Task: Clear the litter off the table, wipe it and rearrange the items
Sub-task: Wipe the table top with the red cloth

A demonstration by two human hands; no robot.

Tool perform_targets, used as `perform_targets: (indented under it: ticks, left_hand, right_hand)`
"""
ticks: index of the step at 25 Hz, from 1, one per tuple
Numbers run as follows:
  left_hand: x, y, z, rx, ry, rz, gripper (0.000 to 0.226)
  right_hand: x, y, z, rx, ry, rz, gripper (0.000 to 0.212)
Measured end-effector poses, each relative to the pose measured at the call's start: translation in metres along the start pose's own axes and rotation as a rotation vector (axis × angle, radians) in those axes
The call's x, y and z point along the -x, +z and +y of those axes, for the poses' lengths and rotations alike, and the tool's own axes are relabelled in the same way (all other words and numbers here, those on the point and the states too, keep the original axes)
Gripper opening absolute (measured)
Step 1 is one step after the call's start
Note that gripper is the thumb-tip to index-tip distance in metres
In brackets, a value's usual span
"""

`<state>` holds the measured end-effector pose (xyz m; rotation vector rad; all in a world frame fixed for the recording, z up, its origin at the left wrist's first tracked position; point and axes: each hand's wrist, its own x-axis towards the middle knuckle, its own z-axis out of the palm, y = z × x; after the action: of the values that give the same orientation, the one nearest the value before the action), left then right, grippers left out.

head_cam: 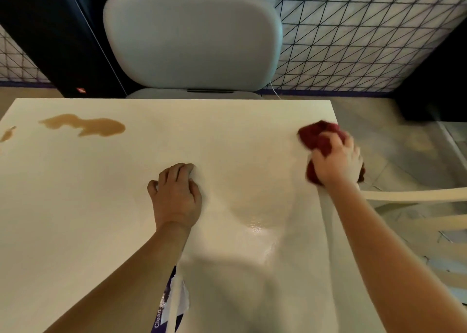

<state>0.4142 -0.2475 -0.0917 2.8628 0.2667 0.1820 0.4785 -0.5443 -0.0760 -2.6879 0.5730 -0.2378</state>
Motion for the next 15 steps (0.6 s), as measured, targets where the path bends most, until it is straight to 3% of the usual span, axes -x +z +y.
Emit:
perform_targets:
  ticks: [2, 3, 6, 8, 12, 15]
  left_hand:
    - [0.000, 0.000, -0.001, -0.012, -0.004, -0.001, 0.043]
    - [0.001, 0.000, -0.001, -0.018, -0.005, -0.004, 0.043]
    - [0.001, -0.001, -0.001, -0.013, -0.003, -0.010, 0.036]
    - [0.001, -0.002, -0.004, 0.000, 0.004, -0.011, 0.035]
    - [0.003, -0.003, -0.003, 0.011, -0.015, -0.022, 0.035]
    - [0.003, -0.004, 0.002, 0.032, -0.032, -0.005, 0.034]
  right_hand:
    - [-0.025, 0.013, -0.034, 0.007, 0.088, -0.032, 0.040]
    - [-0.025, 0.023, -0.055, 0.029, 0.036, -0.064, 0.040]
    - [0.025, 0.047, -0.114, -0.001, -0.328, -0.172, 0.043]
    - [0.077, 0.049, -0.126, -0.058, -0.470, -0.260, 0.043]
    - [0.145, 0.018, -0.064, -0.116, -0.574, -0.239, 0.042]
    - [0.121, -0.003, -0.004, -0.131, -0.414, -0.112, 0.048]
